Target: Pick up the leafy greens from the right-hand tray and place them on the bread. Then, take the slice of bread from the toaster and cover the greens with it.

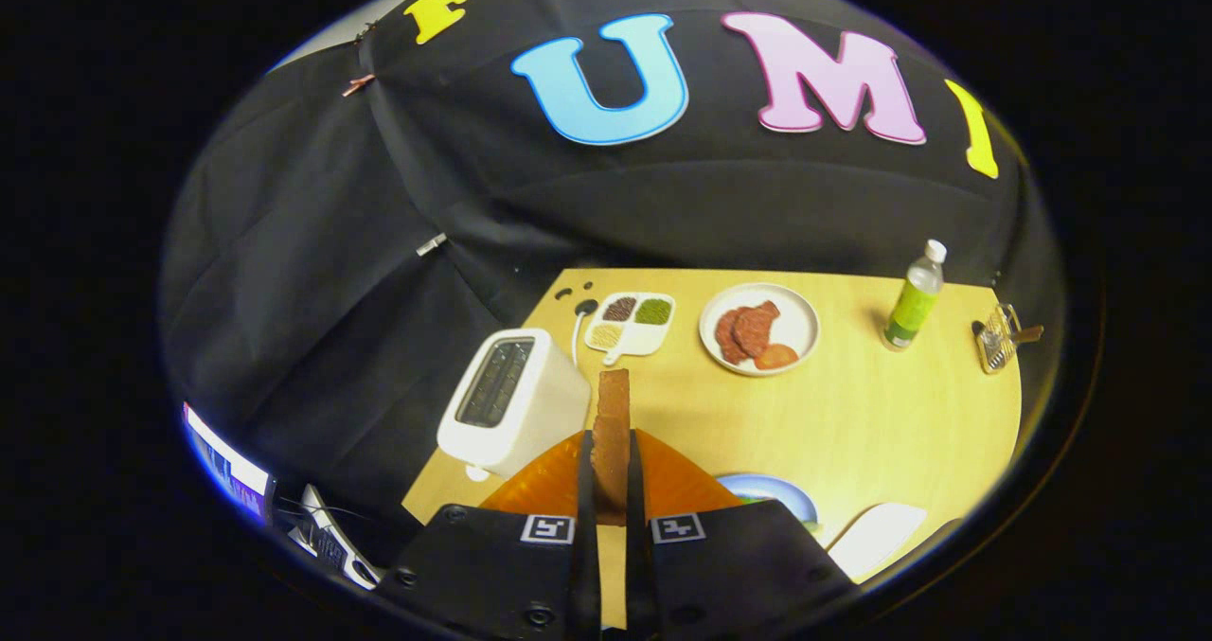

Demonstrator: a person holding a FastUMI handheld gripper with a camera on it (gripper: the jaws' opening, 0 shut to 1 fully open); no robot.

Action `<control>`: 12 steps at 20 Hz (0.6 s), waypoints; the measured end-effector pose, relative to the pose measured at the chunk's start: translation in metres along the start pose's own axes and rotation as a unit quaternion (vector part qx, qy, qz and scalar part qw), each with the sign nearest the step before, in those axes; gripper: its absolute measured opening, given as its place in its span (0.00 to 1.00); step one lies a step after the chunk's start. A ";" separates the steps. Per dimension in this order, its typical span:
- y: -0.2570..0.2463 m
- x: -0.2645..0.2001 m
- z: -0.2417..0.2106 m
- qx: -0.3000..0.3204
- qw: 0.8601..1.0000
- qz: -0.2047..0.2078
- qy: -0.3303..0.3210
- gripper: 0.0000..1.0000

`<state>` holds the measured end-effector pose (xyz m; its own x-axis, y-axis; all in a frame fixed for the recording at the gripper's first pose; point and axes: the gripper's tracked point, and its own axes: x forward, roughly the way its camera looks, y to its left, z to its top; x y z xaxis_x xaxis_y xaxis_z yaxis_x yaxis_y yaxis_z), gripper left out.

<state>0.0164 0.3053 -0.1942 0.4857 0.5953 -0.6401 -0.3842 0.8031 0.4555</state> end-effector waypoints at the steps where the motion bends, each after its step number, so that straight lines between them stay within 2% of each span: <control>1: -0.010 -0.001 -0.011 0.009 1.000 -0.005 0.005 0.15; 8: -0.058 0.009 -0.078 0.085 0.996 0.008 0.022 0.15; 12: -0.084 0.026 -0.125 0.154 0.986 0.009 0.056 0.15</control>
<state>-0.0367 0.2503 -0.3262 0.3840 0.6166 -0.6873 -0.1260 0.7724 0.6225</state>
